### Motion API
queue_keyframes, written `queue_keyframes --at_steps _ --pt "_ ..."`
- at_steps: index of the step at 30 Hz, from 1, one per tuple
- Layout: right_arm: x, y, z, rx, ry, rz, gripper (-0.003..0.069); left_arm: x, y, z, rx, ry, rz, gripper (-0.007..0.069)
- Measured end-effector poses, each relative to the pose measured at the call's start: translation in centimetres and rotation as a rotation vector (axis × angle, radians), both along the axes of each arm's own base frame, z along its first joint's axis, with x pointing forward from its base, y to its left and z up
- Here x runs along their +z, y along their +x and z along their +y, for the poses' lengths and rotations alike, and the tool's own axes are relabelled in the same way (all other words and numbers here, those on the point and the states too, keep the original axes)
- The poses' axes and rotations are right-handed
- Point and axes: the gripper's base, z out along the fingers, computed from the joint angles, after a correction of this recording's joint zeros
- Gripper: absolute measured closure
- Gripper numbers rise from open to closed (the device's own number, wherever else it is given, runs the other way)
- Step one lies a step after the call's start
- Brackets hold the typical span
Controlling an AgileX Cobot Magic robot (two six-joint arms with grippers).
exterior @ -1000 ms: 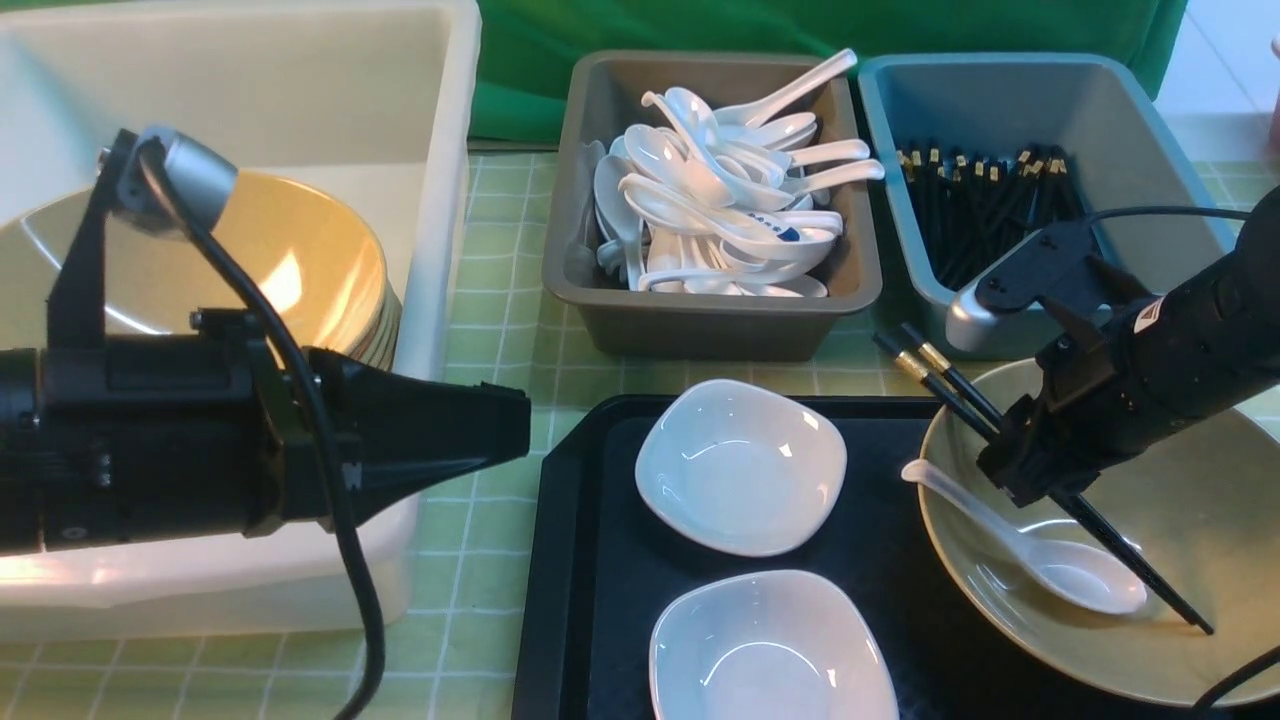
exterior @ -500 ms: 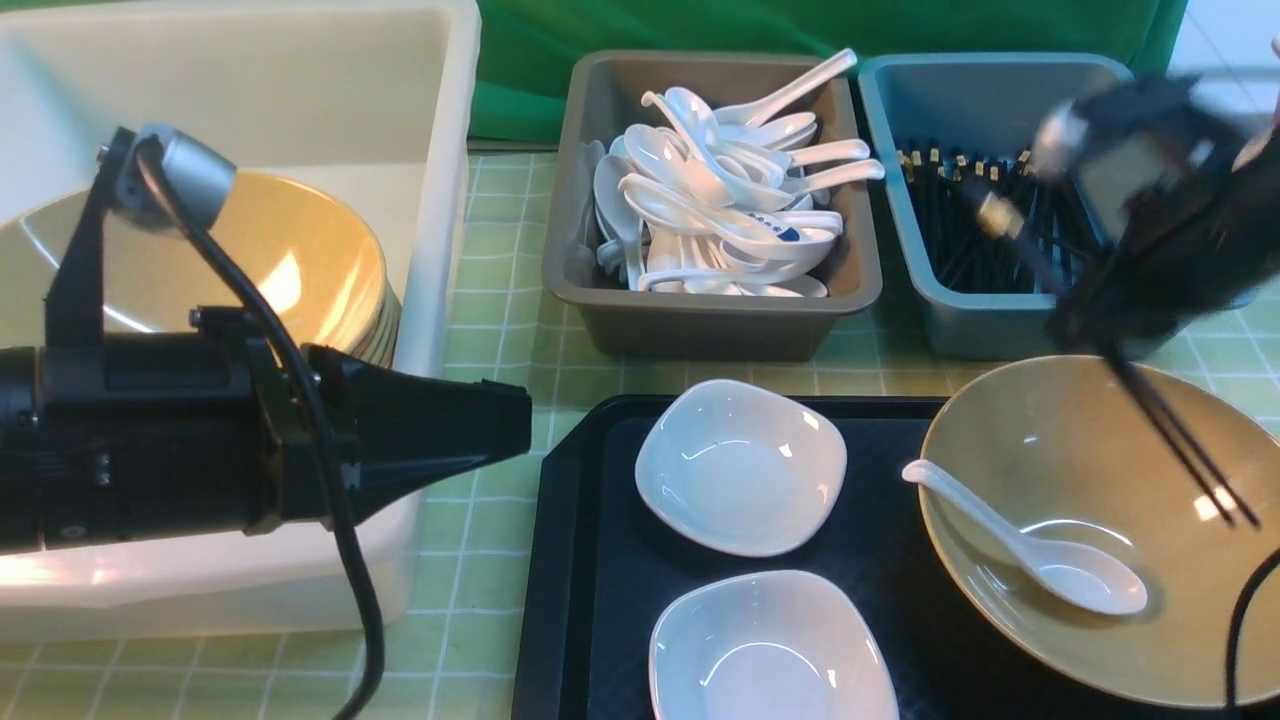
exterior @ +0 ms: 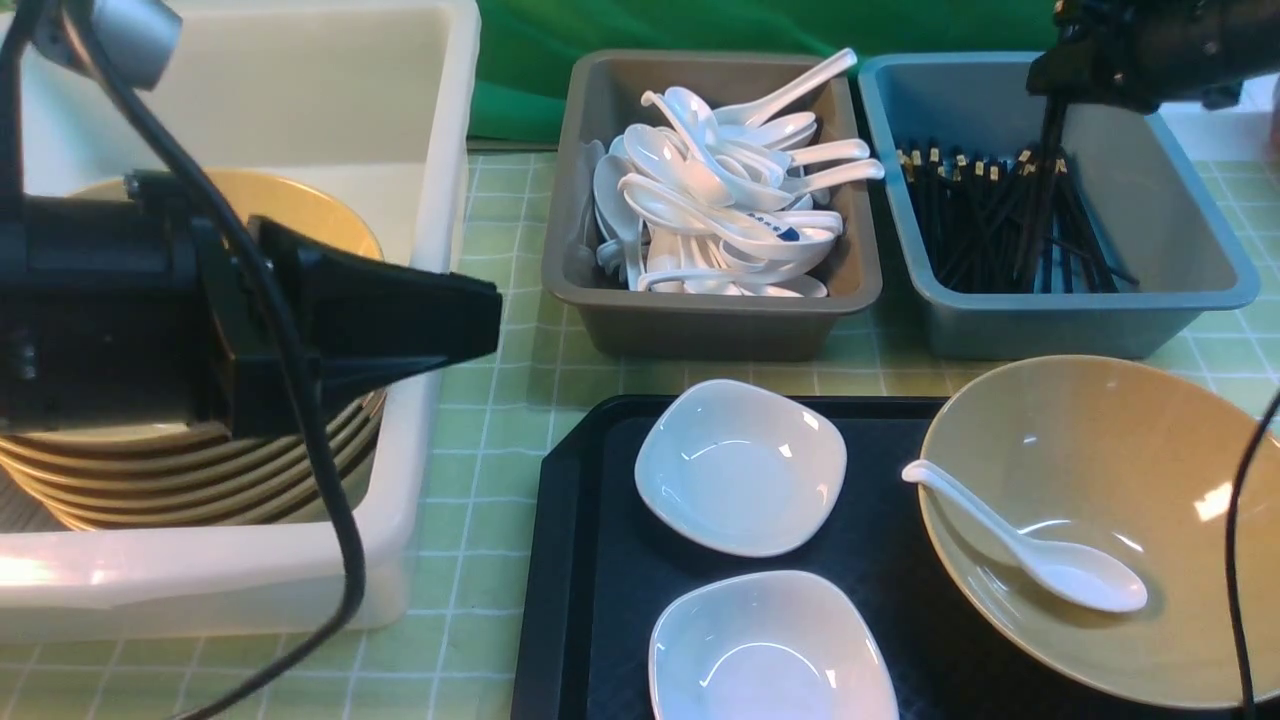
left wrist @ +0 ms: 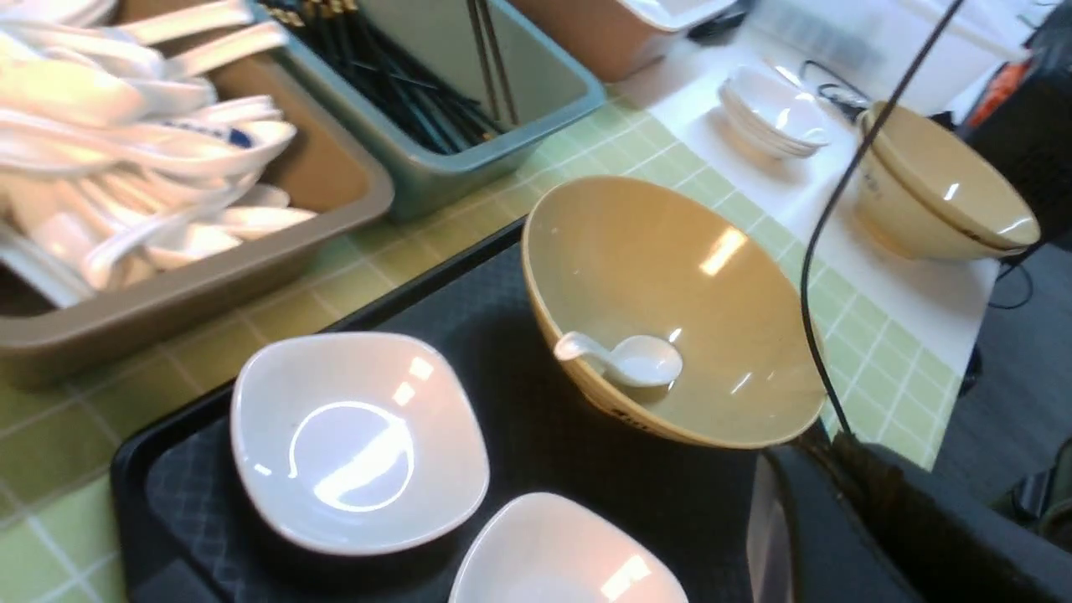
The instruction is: On green table put chopsticks spoon bowls plates into blue grey white boxes.
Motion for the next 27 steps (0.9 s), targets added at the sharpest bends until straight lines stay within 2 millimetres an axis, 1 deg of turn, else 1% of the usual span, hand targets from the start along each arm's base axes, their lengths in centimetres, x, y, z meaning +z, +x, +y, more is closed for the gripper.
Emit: queue_keyframes --at_steps 2,4,7,8,11,13,14,15,16,17,19,20,21,23,24,25,27 --pt "-1.5 0.9 -0.3 -0.037 0.013 0.012 0.0538 -0.2 -0.2 0.0 -0.009 0.016 0.024 0.0626" --pt "-2.5 1.4 -0.4 -0.054 0.017 0.02 0.0533 -0.4 -0.4 0.0 -0.029 0.029 0.047 0.0626" --pt "-2.9 1.5 -0.5 -0.057 0.018 0.025 0.051 -0.5 -0.5 0.0 -0.035 0.037 0.073 0.0626" --pt "-2.8 1.4 -0.6 -0.049 0.012 0.024 0.0475 -0.7 -0.7 0.0 -0.04 0.048 0.09 0.0624" --pt "-1.9 1.0 -0.7 -0.008 -0.019 0.004 0.04 -0.8 -0.8 0.1 -0.045 0.059 0.112 0.0624" --pt "-0.5 0.4 -0.9 0.025 -0.049 -0.024 0.034 -0.9 -1.0 0.0 -0.059 0.059 0.128 0.0624" --pt "0.7 -0.2 -1.1 0.043 -0.07 -0.043 0.0308 -0.9 -1.1 -0.3 -0.072 0.06 0.136 0.0624" --pt "0.9 -0.3 -1.1 0.051 -0.077 -0.043 0.0298 -0.9 -1.2 -0.4 -0.077 0.063 0.137 0.0624" --pt "2.3 -1.2 -1.2 0.078 -0.106 -0.061 0.0273 -1.0 -1.3 -0.7 -0.095 0.069 0.139 0.0624" --pt "3.1 -1.7 -1.2 0.108 -0.134 -0.075 0.0257 -1.0 -1.5 -1.0 -0.11 0.078 0.14 0.0624" --pt "5.5 -3.4 -0.9 0.214 -0.23 -0.128 0.0241 -1.2 -2.0 -1.9 -0.161 0.101 0.145 0.0624" --pt "5.8 -3.5 -0.8 0.235 -0.25 -0.14 0.0239 -1.2 -2.2 -2.0 -0.171 0.107 0.144 0.0624" --pt "7.9 -5.5 0.2 0.369 -0.353 -0.21 0.0235 -1.4 -2.6 -2.6 -0.203 0.13 0.152 0.0624" --pt "9.6 -7.8 1.7 0.485 -0.436 -0.277 0.0234 -1.6 -2.9 -3.0 -0.223 0.164 0.151 0.0624" --pt "9.4 -7.8 1.7 0.497 -0.443 -0.274 0.0234 -1.6 -2.9 -3.1 -0.223 0.167 0.151 0.0624" --pt "10.3 -10.0 3.1 0.59 -0.505 -0.325 0.0234 -1.7 -3.0 -3.2 -0.228 0.183 0.139 0.0624" --pt "9.6 -12.8 4.8 0.721 -0.556 -0.343 0.0234 -1.6 -2.8 -3.3 -0.207 0.186 0.124 0.0624"
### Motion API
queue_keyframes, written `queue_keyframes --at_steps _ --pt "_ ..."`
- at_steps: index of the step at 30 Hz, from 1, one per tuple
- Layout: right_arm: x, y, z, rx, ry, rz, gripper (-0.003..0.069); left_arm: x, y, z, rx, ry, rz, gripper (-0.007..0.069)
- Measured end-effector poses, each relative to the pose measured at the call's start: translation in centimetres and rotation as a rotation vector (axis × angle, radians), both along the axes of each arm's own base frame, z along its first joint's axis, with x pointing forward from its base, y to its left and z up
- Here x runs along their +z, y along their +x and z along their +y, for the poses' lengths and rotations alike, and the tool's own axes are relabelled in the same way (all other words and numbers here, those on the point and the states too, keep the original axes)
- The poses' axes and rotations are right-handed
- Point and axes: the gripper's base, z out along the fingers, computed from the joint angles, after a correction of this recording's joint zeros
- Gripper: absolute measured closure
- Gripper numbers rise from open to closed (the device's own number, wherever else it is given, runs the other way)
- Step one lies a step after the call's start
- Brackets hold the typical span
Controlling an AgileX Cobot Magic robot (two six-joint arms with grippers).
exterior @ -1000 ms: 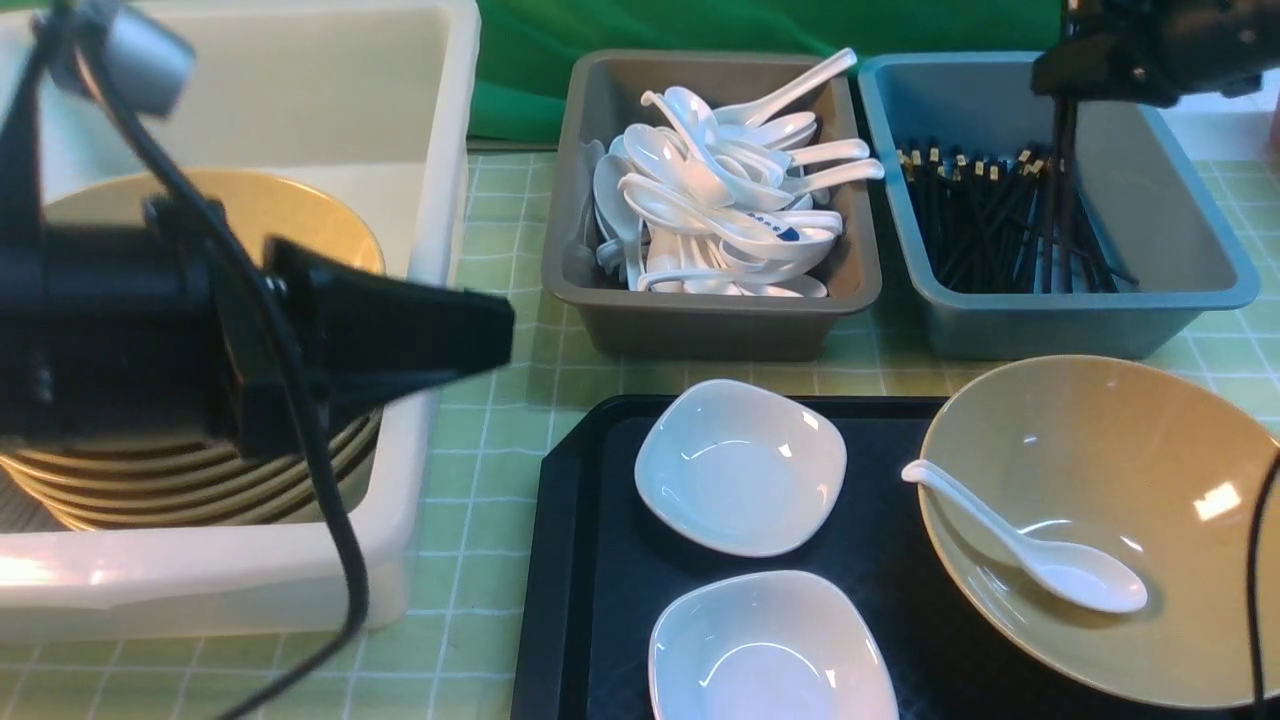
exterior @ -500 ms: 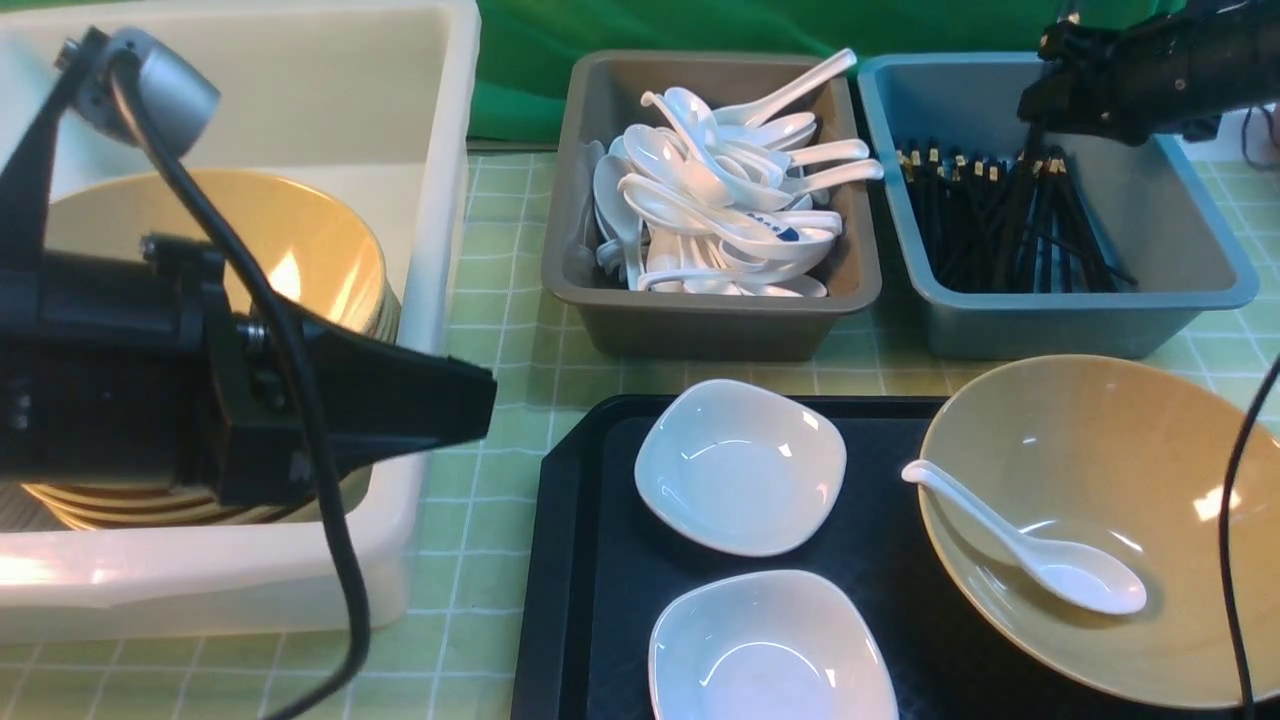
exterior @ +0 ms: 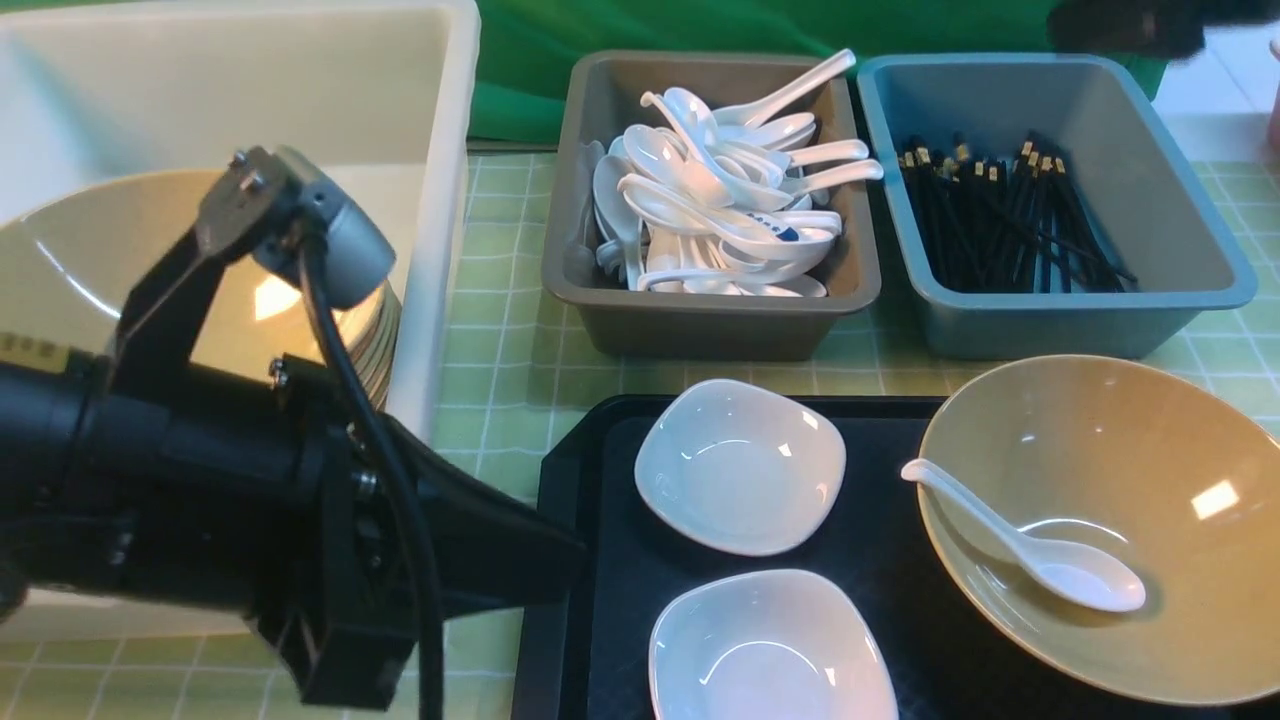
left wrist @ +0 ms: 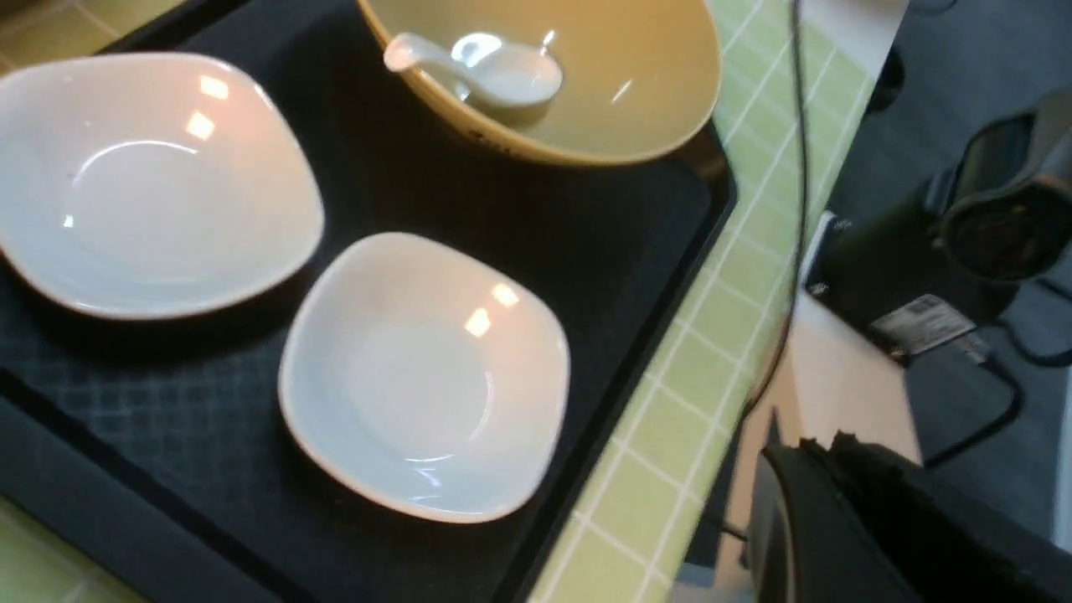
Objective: On green table put chopsticks spoon bowls plates into blue grey white boxes.
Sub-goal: 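Reach down and grasp the white spoon resting in the bowl with the right gripper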
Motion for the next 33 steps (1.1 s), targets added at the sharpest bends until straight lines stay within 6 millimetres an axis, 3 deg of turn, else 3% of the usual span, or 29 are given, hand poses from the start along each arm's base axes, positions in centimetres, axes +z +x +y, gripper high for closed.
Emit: queue_keyframes --at_steps 2,4,7,10,15,25,28,30,31,32,33 --pt "-1.4 -3.2 1.3 0.11 -0.041 0.046 0.0234 0.3 0.3 0.0 0.033 -0.019 -0.02 0.0624" --pt "-4.1 -5.4 1.8 0.172 -0.059 0.146 0.0234 0.6 0.6 -0.1 0.058 -0.048 -0.035 0.0624" --pt "-8.1 -7.5 1.7 0.209 -0.081 0.282 0.0234 1.0 0.9 -0.2 0.078 -0.086 -0.064 0.0624" --pt "-10.9 -8.4 1.7 0.247 -0.128 0.302 0.0234 1.1 1.0 -0.3 0.08 -0.097 -0.094 0.0624" --pt "-13.5 -8.4 2.4 0.308 -0.216 0.227 0.0234 1.2 1.1 -0.3 0.074 -0.097 -0.116 0.0624" --pt "-17.8 -6.5 3.2 0.33 -0.244 0.307 0.0237 1.2 1.1 -0.3 0.071 -0.097 -0.114 0.0624" --pt "-18.9 -6.3 3.3 0.33 -0.241 0.344 0.0305 1.2 1.0 -0.3 0.068 -0.096 -0.113 0.0624" --pt "-18.9 -6.3 3.3 0.333 -0.239 0.349 0.0414 1.2 1.0 -0.3 0.066 -0.097 -0.111 0.0624" --pt "-18.9 -6.3 3.3 0.333 -0.239 0.35 0.0426 1.2 1.0 -0.3 0.067 -0.098 -0.111 0.0624" --pt "-18.8 -6.3 3.3 0.341 -0.236 0.356 0.0513 1.2 1.0 -0.3 0.064 -0.103 -0.106 0.0624" --pt "-18.5 -6.2 3.4 0.348 -0.235 0.362 0.0519 1.2 1.0 -0.4 0.064 -0.105 -0.105 0.0624"
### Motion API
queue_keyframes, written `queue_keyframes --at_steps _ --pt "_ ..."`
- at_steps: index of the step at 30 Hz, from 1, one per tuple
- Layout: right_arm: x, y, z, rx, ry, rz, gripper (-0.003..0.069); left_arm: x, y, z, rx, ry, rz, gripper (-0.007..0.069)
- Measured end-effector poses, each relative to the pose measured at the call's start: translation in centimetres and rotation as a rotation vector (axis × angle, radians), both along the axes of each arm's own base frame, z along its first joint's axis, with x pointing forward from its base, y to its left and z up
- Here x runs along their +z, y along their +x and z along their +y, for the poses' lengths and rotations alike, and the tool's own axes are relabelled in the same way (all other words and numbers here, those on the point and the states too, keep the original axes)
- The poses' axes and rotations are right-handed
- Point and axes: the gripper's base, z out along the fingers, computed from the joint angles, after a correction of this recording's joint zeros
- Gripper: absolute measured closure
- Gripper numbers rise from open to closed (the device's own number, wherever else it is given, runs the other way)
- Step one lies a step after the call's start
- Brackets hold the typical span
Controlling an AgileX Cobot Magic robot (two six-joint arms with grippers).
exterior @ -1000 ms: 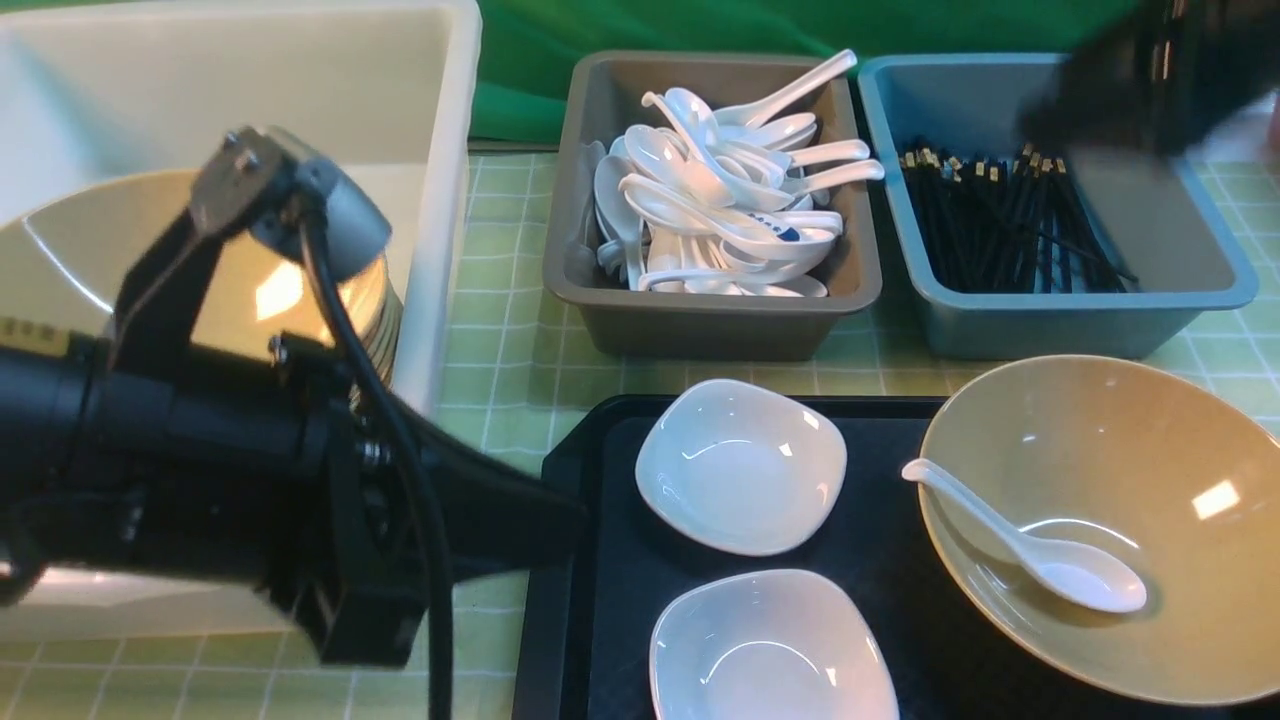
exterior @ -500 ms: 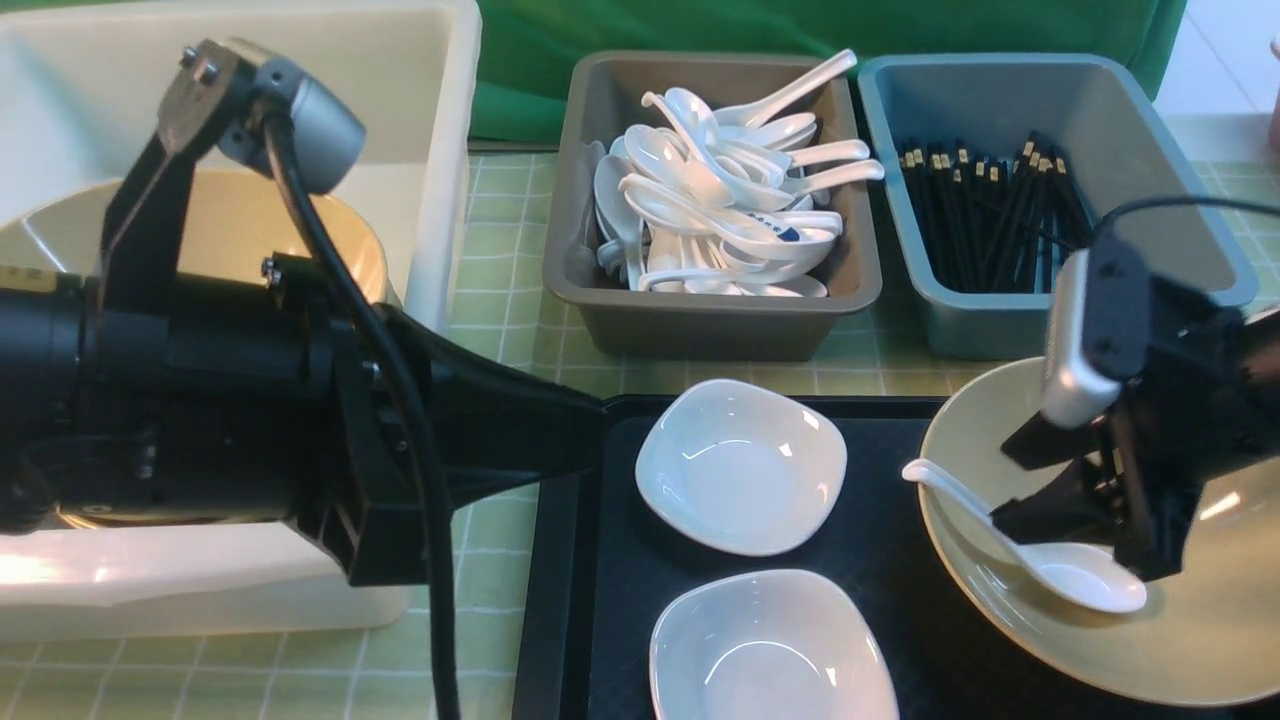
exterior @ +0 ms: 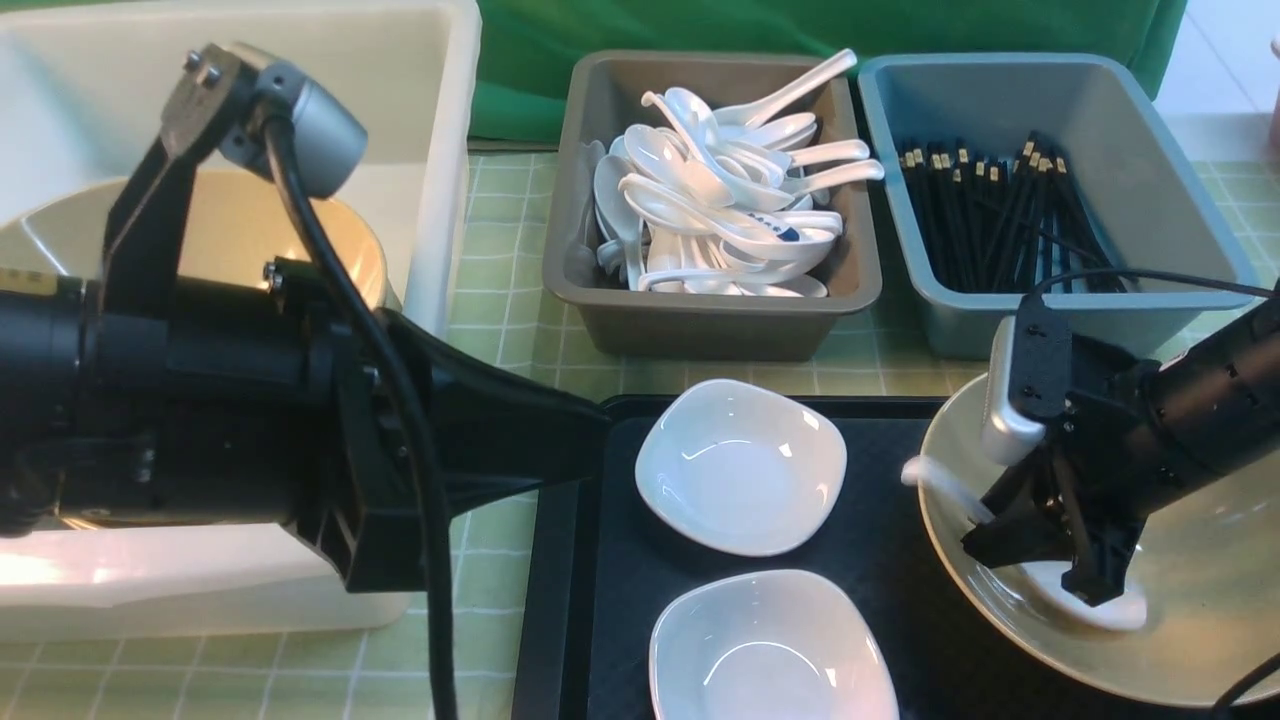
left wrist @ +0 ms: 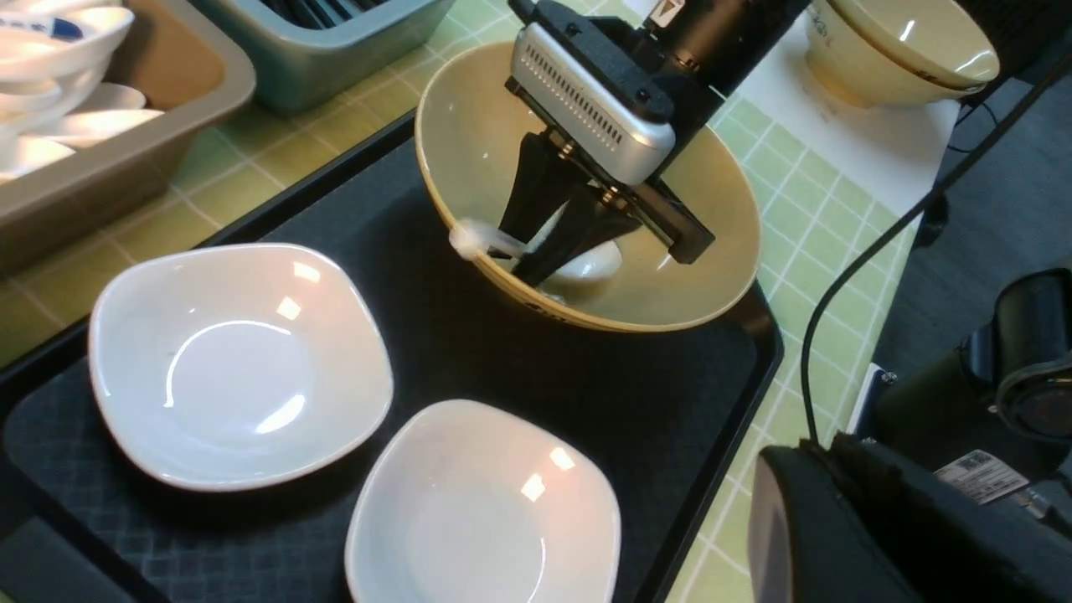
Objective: On green table put chopsticks spoon bowls plates into blue grey white boxes.
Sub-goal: 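Reach down and grasp the white spoon resting in the bowl with the right gripper, then place the white spoon into the bin of spoons with the right gripper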
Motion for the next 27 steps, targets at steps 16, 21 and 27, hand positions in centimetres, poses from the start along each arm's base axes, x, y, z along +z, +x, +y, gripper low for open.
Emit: queue_keyframes --at_steps 16,21,27 --pt "18.1 9.0 5.7 -0.227 0.517 -0.232 0.0511 0.3 1.4 0.2 0.105 -0.025 -0.076 0.0624" --pt "15.7 13.5 9.5 -0.34 0.554 -0.341 0.0511 -0.2 2.4 0.0 0.132 -0.018 -0.071 0.0624" --pt "11.4 18.7 10.7 -0.533 0.581 -0.354 0.0506 -0.8 2.8 -0.2 0.117 -0.006 -0.038 0.0624"
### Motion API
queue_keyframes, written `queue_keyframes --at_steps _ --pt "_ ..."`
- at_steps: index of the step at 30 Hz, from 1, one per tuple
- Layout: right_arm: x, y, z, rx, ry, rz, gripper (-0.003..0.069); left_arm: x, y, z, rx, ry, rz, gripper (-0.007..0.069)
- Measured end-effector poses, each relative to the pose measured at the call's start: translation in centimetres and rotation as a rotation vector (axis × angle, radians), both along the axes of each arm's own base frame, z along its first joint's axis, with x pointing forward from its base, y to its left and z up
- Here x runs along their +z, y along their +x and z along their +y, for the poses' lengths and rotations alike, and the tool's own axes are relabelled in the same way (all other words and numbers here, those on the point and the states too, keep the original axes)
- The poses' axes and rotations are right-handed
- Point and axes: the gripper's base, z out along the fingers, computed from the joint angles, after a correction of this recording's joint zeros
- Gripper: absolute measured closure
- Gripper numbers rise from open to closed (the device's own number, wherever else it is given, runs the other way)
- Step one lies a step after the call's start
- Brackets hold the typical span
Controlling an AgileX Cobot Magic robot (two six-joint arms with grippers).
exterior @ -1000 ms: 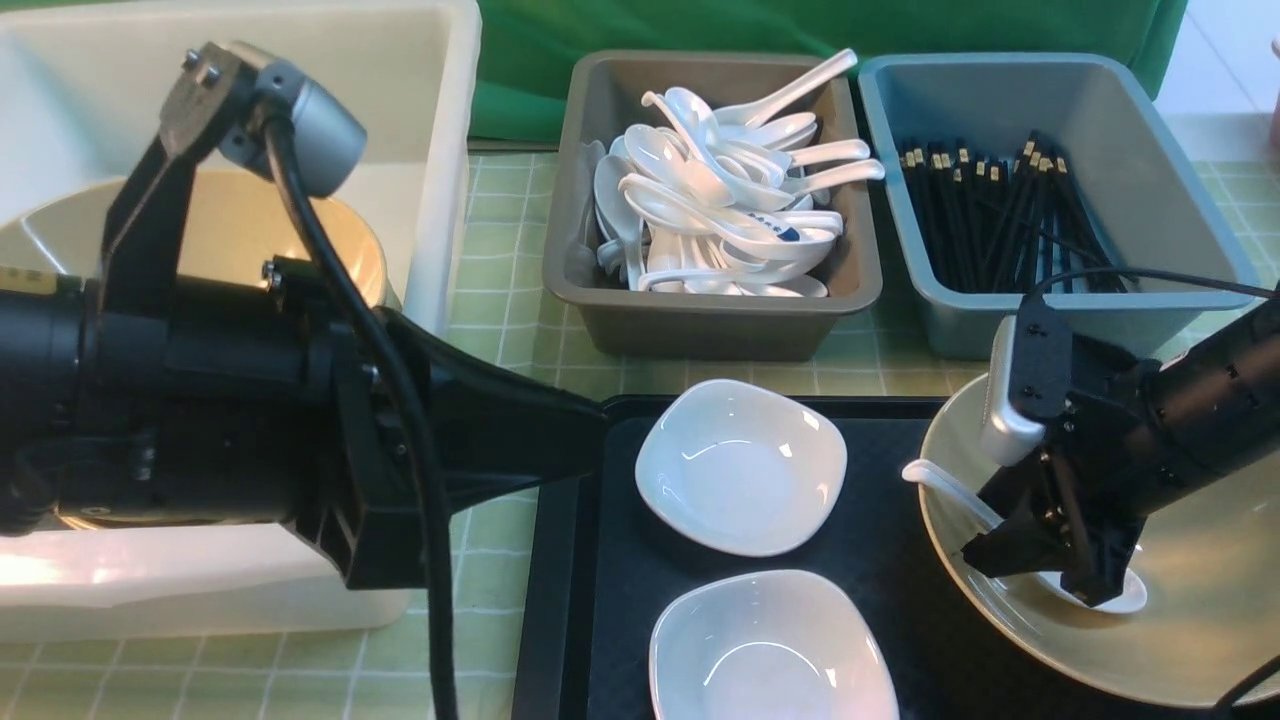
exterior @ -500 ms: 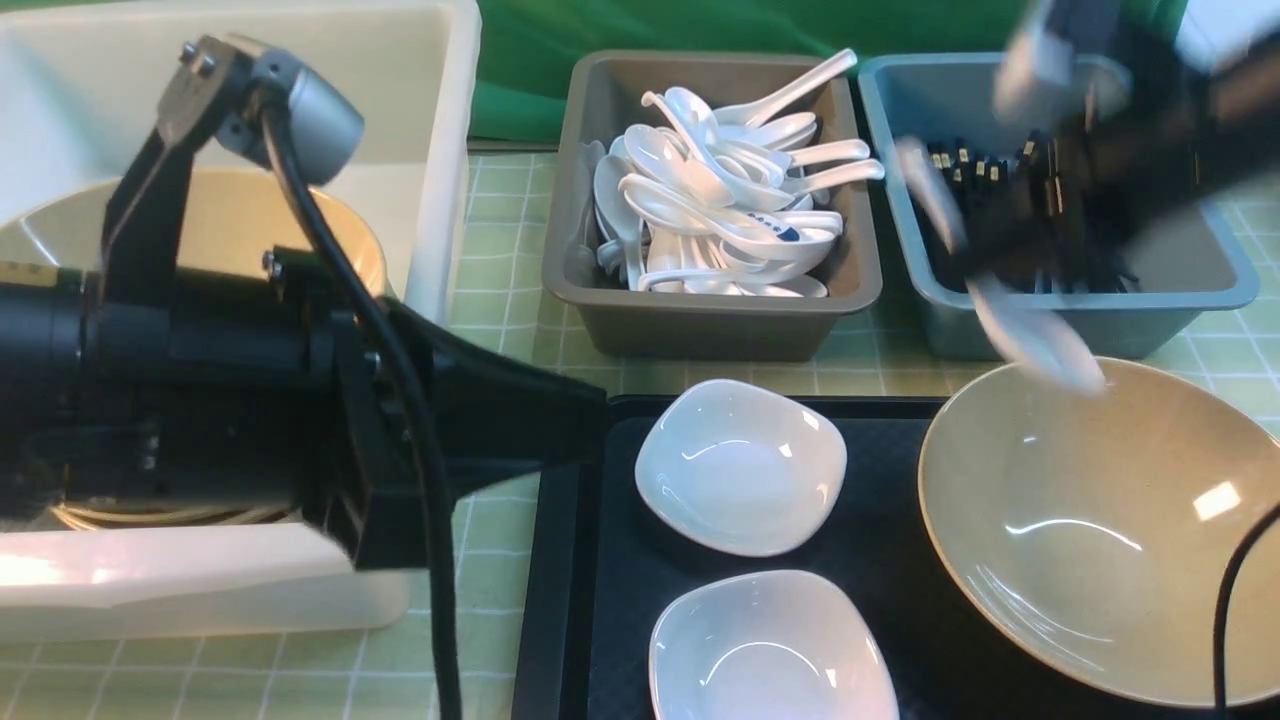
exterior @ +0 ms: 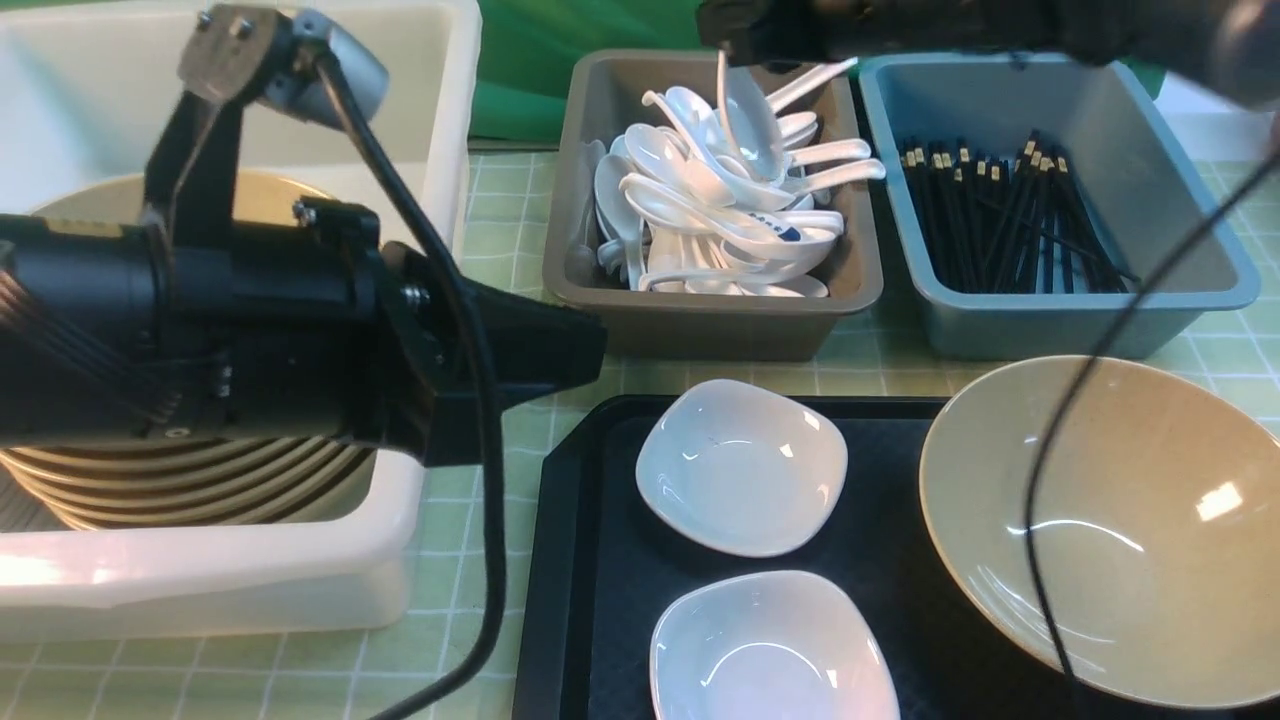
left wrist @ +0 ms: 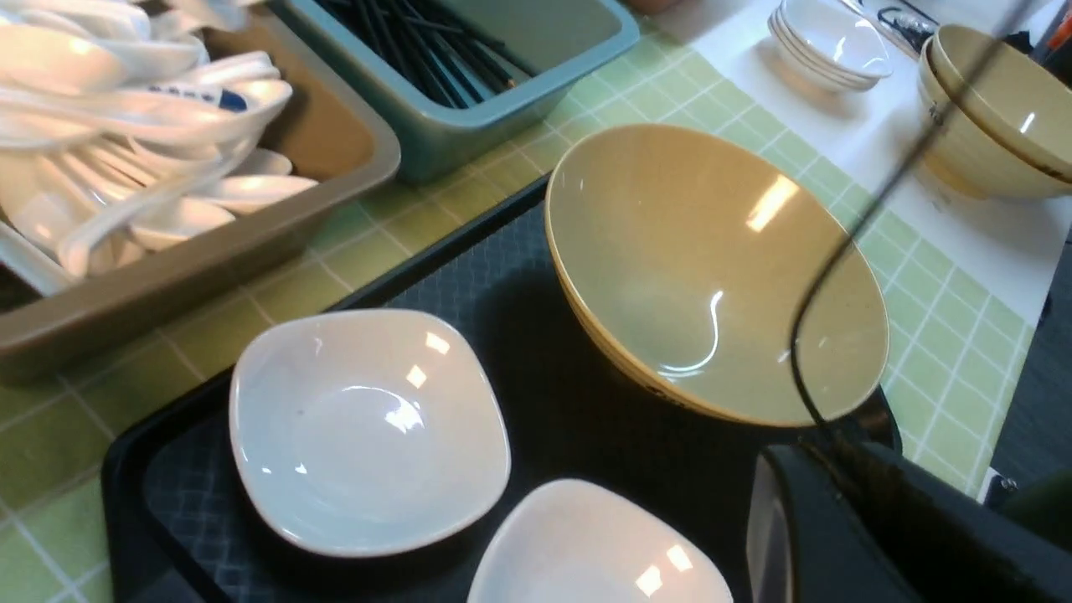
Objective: On green table put chopsticks spoon bowls plates into blue grey white boxes.
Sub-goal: 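Place the white spoon into the bin of spoons with the right gripper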
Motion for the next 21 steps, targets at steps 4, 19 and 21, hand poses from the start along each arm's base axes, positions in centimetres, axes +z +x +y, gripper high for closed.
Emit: queue_keyframes --at_steps 4,19,21 --pt "-2.1 1.9 -0.3 -0.059 0.045 0.054 0.0446 -0.2 -0.2 -0.1 -0.025 0.006 0.022 0.0624" --pt "5.3 -4.4 -6.7 0.319 -0.013 0.227 0.0125 -0.9 0.4 0.0 0.058 -0.004 0.148 0.0623" --pt "8.6 -7.5 -8.4 0.367 -0.086 0.226 0.0122 -1.4 1.1 -0.4 0.057 -0.002 0.204 0.0618"
